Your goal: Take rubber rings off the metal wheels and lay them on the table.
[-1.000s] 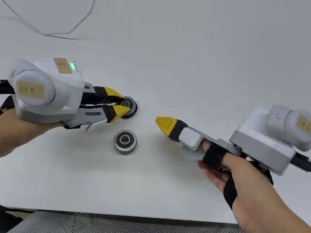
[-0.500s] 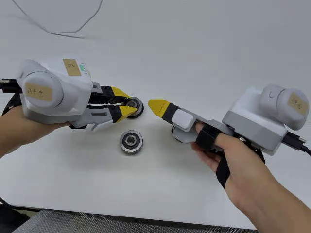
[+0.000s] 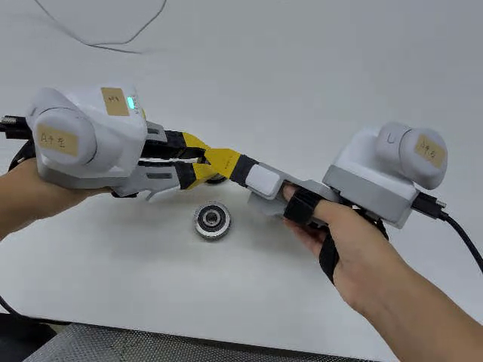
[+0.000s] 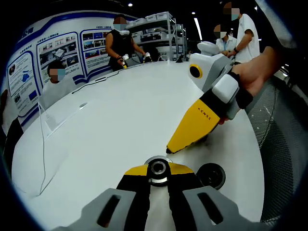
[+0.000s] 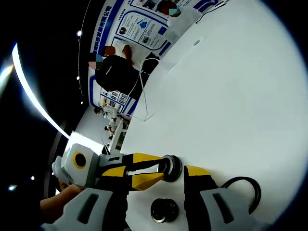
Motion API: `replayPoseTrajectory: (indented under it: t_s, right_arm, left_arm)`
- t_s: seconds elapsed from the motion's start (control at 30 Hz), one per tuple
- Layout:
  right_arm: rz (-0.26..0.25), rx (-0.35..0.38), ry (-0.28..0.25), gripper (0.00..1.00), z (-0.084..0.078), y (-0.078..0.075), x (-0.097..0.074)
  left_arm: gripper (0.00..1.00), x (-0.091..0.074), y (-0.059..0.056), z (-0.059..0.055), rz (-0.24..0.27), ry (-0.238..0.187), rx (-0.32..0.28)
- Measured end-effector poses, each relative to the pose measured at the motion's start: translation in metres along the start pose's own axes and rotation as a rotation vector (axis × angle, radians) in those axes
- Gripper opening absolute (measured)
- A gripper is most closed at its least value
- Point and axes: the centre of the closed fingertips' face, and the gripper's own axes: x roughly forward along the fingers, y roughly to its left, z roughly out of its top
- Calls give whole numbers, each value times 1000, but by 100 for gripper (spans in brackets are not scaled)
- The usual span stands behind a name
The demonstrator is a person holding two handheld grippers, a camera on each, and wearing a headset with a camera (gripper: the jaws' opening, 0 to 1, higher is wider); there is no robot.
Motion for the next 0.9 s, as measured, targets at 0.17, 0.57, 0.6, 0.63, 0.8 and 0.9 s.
replayPoseTrajectory:
  t_s: [0.17, 0.57, 0.6, 0.63, 0.8, 0.9]
  right_arm:
    - [8, 5, 12, 49, -3, 1, 4]
    - [32, 7, 19, 47, -2, 6, 6]
    - [35, 9, 18, 47, -2, 7, 7]
    - [34, 9, 19, 47, -2, 7, 7]
    - [34, 10, 27, 46, -3, 5, 7]
    - [37, 25, 31, 46, -3, 5, 8]
  left_arm:
    - [13, 0, 0, 0, -3, -6, 1]
    - [13, -1, -1, 1, 2, -11, -3]
    - [13, -1, -1, 1, 3, -11, -2]
    - [13, -1, -1, 1, 3, -10, -2]
    - [13, -1, -1, 1, 2, -10, 0]
    - [13, -1, 0, 1, 1, -9, 1]
